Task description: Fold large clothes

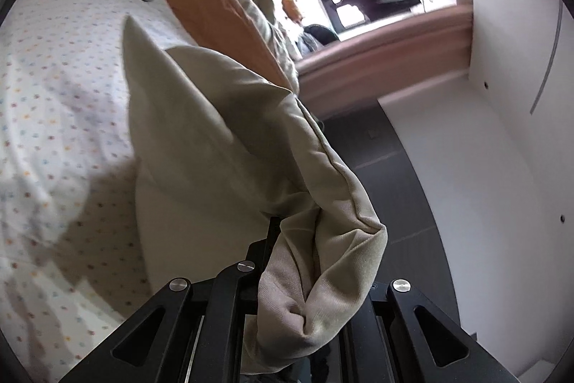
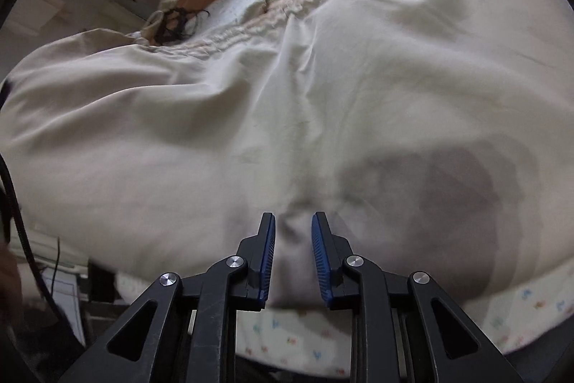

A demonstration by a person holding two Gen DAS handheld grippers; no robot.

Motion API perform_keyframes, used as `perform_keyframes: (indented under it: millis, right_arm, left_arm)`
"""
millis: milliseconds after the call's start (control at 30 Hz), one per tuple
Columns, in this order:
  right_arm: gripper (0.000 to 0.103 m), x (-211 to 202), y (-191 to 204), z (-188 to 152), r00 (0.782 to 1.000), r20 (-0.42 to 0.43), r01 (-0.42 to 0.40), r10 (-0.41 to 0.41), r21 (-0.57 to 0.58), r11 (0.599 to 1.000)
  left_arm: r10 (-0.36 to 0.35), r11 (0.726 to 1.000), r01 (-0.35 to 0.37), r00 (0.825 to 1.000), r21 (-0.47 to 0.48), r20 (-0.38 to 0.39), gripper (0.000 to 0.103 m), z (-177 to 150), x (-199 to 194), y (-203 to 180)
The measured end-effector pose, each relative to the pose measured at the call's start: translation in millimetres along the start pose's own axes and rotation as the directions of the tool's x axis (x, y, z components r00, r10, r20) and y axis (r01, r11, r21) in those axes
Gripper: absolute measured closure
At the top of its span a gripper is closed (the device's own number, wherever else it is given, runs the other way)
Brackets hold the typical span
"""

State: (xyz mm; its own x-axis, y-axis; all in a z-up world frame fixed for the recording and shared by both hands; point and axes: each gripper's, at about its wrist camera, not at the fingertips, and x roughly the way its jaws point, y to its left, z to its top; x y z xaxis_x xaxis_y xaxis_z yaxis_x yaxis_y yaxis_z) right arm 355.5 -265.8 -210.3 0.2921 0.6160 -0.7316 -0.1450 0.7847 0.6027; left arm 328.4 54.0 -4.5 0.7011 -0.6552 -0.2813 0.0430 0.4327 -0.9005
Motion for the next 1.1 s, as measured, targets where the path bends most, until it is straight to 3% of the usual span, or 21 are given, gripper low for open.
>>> perform_keyframes:
  millis: [133,300,600,867,1100]
  right_arm:
    - [0.079,-38.1,-14.9,-2.8,0.997,0.066,-0.026,0.025,0.022,0.999]
    - [0.079,-93.4,-50.7,2.6,0.985,0.171,-0.006,-0.007,0.075,0.997]
    - [0.079,-160.1,-129.2,2.5,0.954,0.278,0.042,-0.11,0.238,0.97]
    - [0.079,-189.8,-189.7,-15.7,0.938,0.294,0.068,-0.184,0.365,0.928]
    - [0.079,-200.8,-206.6,-23.6,0.931,0.299,0.077,-0.211,0.403,0.912]
  left_arm:
    - [-0.027,0.999,0.029,0.998,0.032,-0.057,0.095,-6.3,37.9,-24.6]
    - [-0.041,0.997,0.05,0.99,0.062,-0.133,0.095,-17.7,90.9,-48.6]
    - [-0.019,0.996,0.042,0.959,0.074,-0.282,0.095,-54.0,201.3,-66.9]
    - [0.052,0.992,0.001,0.903,0.124,-0.426,0.095,-111.9,282.0,-65.4]
    - [0.195,0.963,-0.066,0.839,0.261,-0.508,0.095,-175.9,327.3,-60.0]
